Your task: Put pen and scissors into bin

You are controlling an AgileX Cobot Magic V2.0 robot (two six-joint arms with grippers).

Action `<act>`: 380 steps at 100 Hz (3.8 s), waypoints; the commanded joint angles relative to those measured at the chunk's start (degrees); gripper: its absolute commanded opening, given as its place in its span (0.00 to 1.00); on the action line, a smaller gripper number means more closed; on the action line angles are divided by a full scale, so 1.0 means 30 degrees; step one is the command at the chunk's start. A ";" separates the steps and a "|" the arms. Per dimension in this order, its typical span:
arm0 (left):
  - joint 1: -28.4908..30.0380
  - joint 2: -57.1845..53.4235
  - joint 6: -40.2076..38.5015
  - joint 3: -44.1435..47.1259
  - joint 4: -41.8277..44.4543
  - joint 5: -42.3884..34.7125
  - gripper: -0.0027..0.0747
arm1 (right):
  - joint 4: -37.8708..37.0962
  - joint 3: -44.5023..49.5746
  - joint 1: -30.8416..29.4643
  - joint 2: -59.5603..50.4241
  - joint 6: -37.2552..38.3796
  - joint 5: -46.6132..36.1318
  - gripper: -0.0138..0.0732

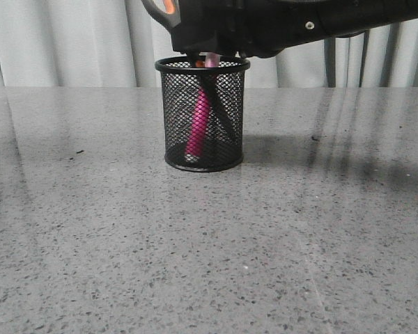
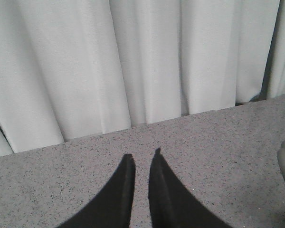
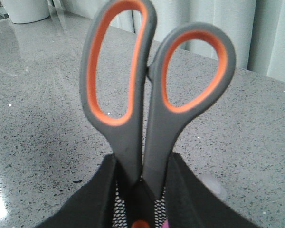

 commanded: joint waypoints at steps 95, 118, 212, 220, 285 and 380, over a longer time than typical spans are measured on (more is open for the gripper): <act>0.0047 -0.0898 0.0022 -0.0573 -0.0228 -0.0768 0.10 | 0.0128 -0.0487 -0.2145 -0.8370 -0.0203 0.4123 0.08; 0.0047 -0.2806 0.0022 0.1227 -0.0646 -0.1864 0.01 | -0.1476 0.0223 -0.2190 -1.3387 -0.0203 1.0594 0.08; 0.0047 -2.0911 -0.0172 1.5435 -0.1130 -0.2419 0.01 | -0.0073 1.0890 -0.2190 -3.0872 -0.0086 1.9698 0.08; 0.0047 -2.0911 -0.0172 1.5478 -0.1083 -0.2418 0.01 | 0.0125 1.1199 -0.2190 -3.0830 -0.0086 1.9743 0.08; 0.0047 -2.0911 -0.0172 1.5478 -0.1396 -0.2068 0.01 | 0.0346 1.1304 -0.2190 -3.0830 -0.0086 2.0449 0.08; 0.0047 -2.1241 -0.8528 2.1971 0.6526 -0.7891 0.01 | 0.0346 1.1304 -0.2190 -3.0830 -0.0086 2.0449 0.08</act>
